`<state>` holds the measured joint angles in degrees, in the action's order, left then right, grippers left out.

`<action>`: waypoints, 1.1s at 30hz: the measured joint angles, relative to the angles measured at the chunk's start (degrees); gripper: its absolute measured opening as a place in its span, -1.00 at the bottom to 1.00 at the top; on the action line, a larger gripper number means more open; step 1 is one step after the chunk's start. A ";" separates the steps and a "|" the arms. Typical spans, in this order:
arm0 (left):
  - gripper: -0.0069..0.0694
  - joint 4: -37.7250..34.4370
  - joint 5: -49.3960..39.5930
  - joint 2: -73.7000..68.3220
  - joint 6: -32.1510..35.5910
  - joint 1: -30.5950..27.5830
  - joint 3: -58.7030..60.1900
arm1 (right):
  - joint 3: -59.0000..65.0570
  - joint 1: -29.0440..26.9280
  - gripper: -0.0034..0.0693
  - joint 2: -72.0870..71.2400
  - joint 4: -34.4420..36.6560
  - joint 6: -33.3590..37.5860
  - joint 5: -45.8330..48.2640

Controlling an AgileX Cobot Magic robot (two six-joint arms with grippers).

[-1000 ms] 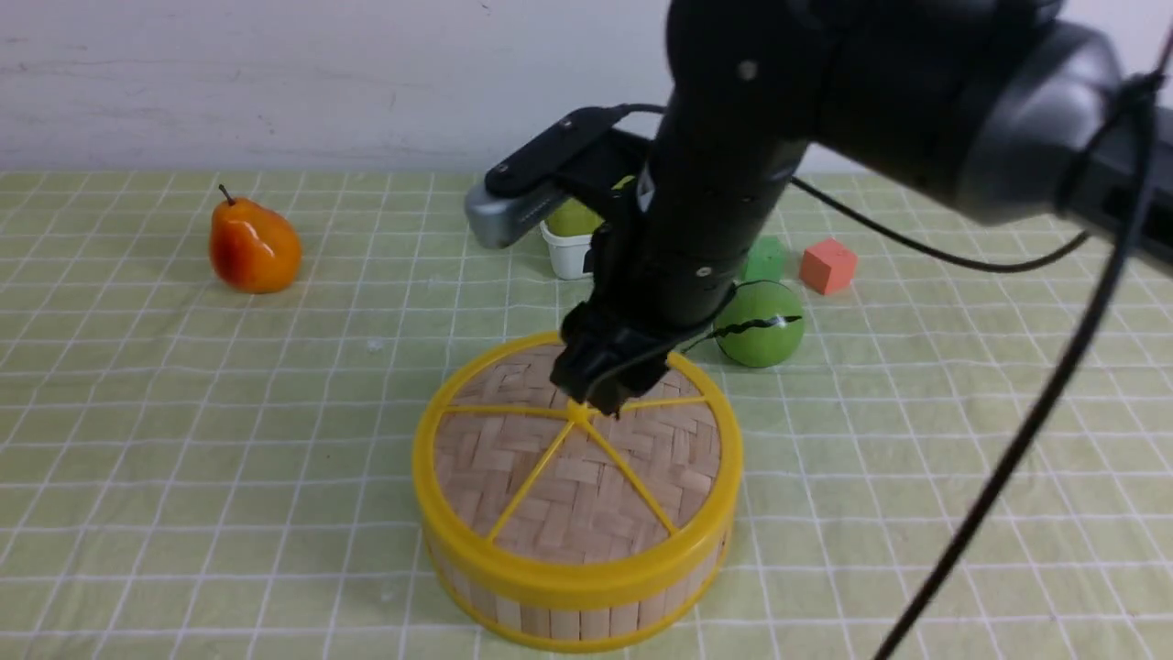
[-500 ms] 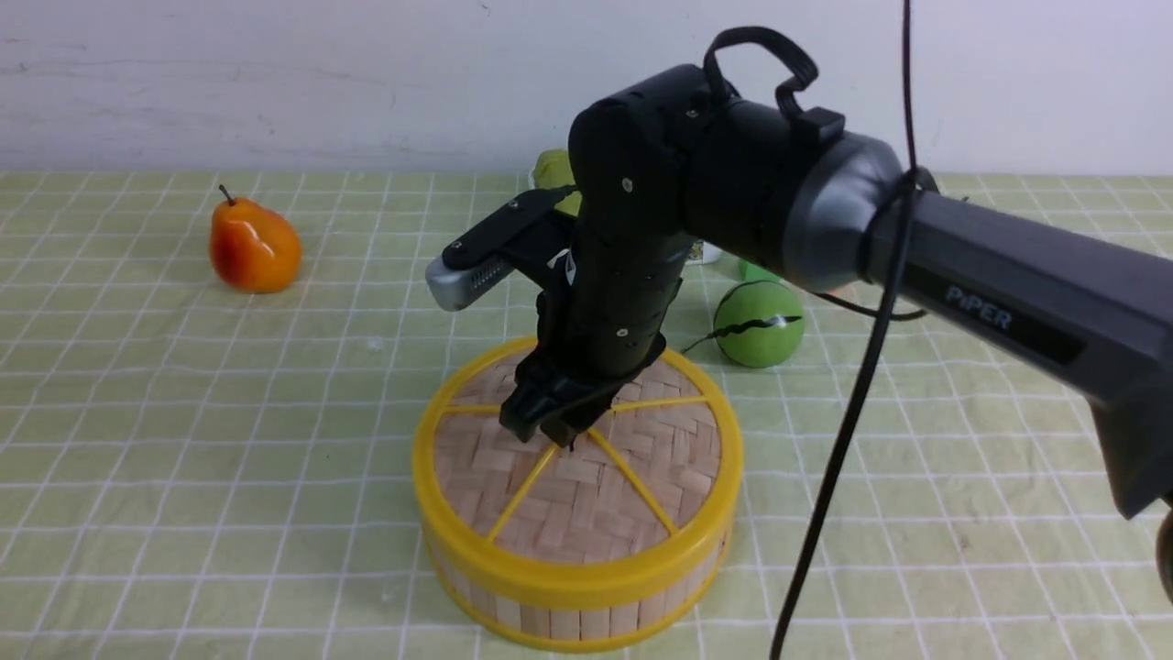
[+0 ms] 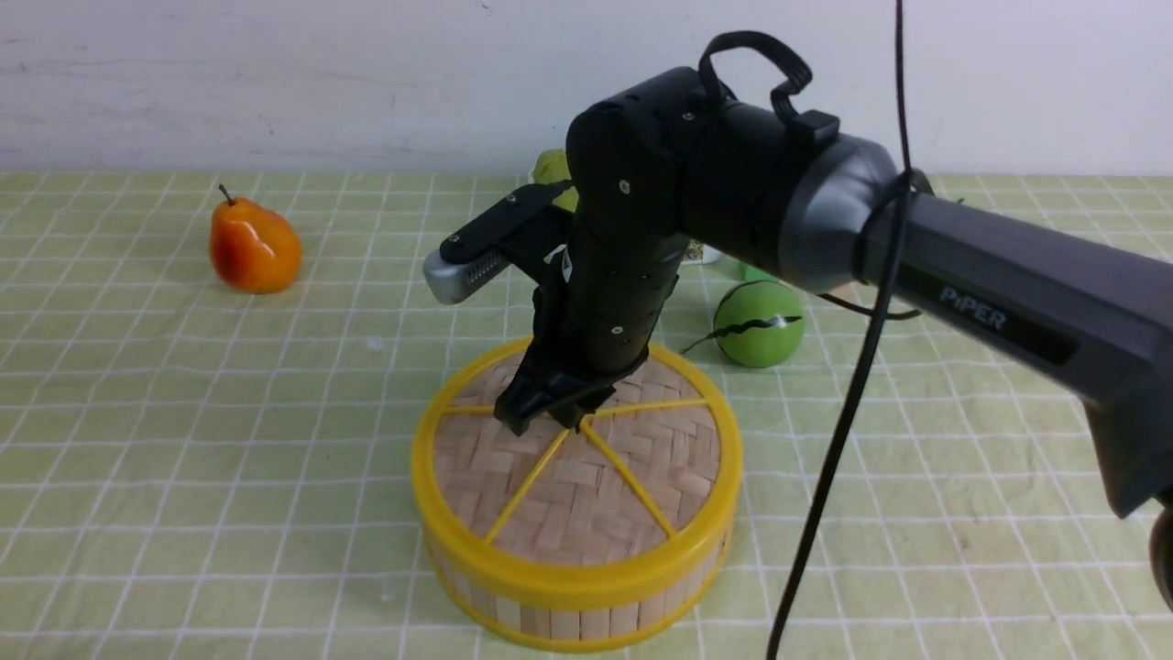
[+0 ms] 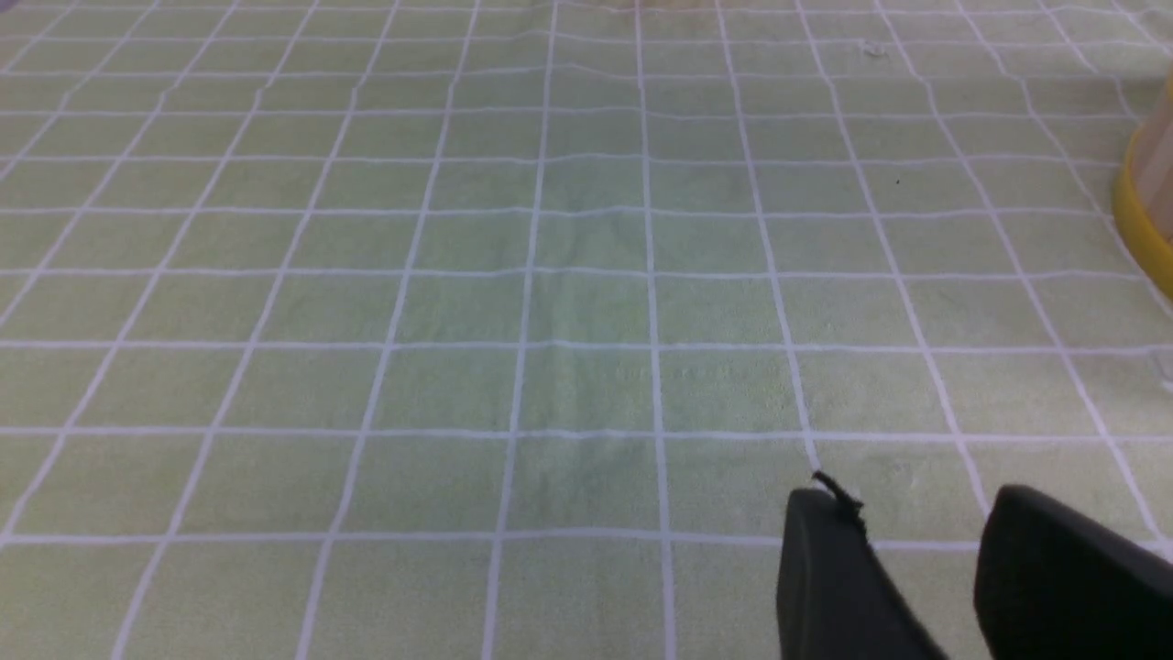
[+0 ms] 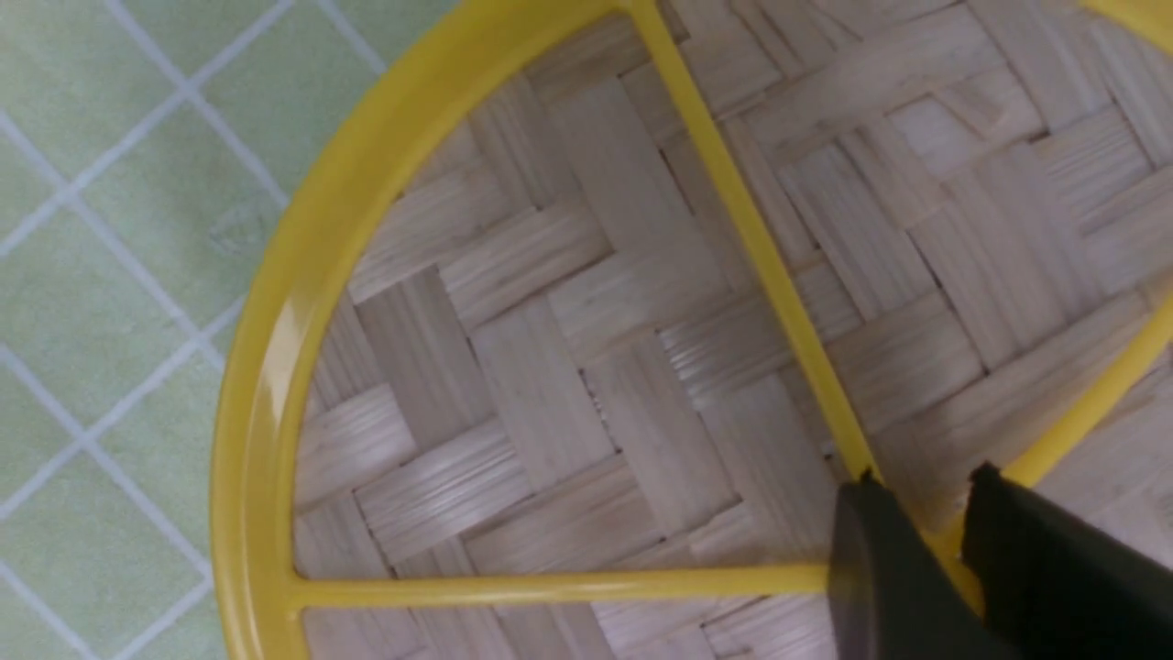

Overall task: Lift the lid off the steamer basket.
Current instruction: Use the right arm to lift the lid of the steamer, then use the right arm to place the steamer lid on the table

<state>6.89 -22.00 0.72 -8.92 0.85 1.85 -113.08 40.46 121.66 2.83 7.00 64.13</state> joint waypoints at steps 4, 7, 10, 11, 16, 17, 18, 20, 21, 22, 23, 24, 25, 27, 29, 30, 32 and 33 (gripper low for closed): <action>-0.19 0.00 0.00 0.00 0.00 0.00 0.00 | 0.00 0.00 -0.69 -4.07 0.12 -0.30 1.76; -0.19 0.00 0.00 0.00 0.00 0.00 0.00 | 0.00 -0.30 -0.69 -9.64 0.12 0.77 3.42; -0.19 0.00 0.00 0.00 0.00 0.00 0.00 | -0.24 -1.86 -0.69 -17.52 0.17 3.03 6.58; -0.19 0.00 0.00 0.00 0.00 0.00 0.00 | 0.00 -2.83 -0.69 -20.06 0.12 3.47 7.03; -0.19 0.00 0.00 0.00 0.00 0.00 0.00 | 9.02 -10.02 -0.69 -30.83 -0.78 3.89 7.25; -0.19 0.00 0.00 0.00 0.00 0.00 0.00 | 10.34 -10.40 -0.69 -31.60 -0.84 3.82 7.30; -0.19 0.00 0.00 0.00 0.00 0.00 0.00 | 16.04 -13.86 -0.69 -34.29 -1.09 2.90 6.73; -0.19 0.00 0.00 0.00 0.00 0.00 0.00 | 22.04 -17.00 -0.69 -36.14 -1.30 1.96 4.37; -0.19 0.00 0.00 0.00 0.00 0.00 0.00 | 25.68 -18.87 -0.69 -36.86 -1.30 1.02 2.34; -0.19 0.00 0.00 0.00 0.00 0.00 0.00 | 29.09 -20.28 -0.69 -37.22 -1.30 0.09 0.50; -0.19 0.00 0.00 0.00 0.00 0.00 0.00 | 32.22 -21.91 -0.69 -37.35 -1.30 -0.82 -1.75; -0.19 0.00 0.00 0.00 0.00 0.00 0.00 | 35.16 -23.37 -0.69 -37.25 -1.30 -1.58 -4.28; -0.19 0.00 0.00 0.00 0.00 0.00 0.00 | 36.26 -23.90 -0.69 -37.15 -1.30 -1.82 -5.84; -0.19 0.00 0.00 0.00 0.00 0.00 0.00 | 42.49 -26.83 -0.69 -35.75 -1.30 -2.30 -12.97; -0.19 0.00 0.00 0.00 0.00 0.00 0.00 | 45.72 -28.03 -0.69 -33.68 -1.30 -2.46 -18.05; -0.19 0.00 0.00 0.00 0.00 0.00 0.00 | 46.41 -28.40 -0.69 -32.92 -1.30 -2.46 -19.29; -0.19 0.00 0.00 0.00 0.00 0.00 0.00 | 47.65 -28.80 -0.69 -30.41 -1.30 -2.77 -21.86; -0.19 0.00 0.00 0.00 0.00 0.00 0.00 | 47.78 -28.87 -0.69 -28.95 -1.30 -3.20 -22.91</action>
<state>6.89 -22.00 0.72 -8.92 0.85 1.85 -65.30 11.59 92.70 1.52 3.79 41.23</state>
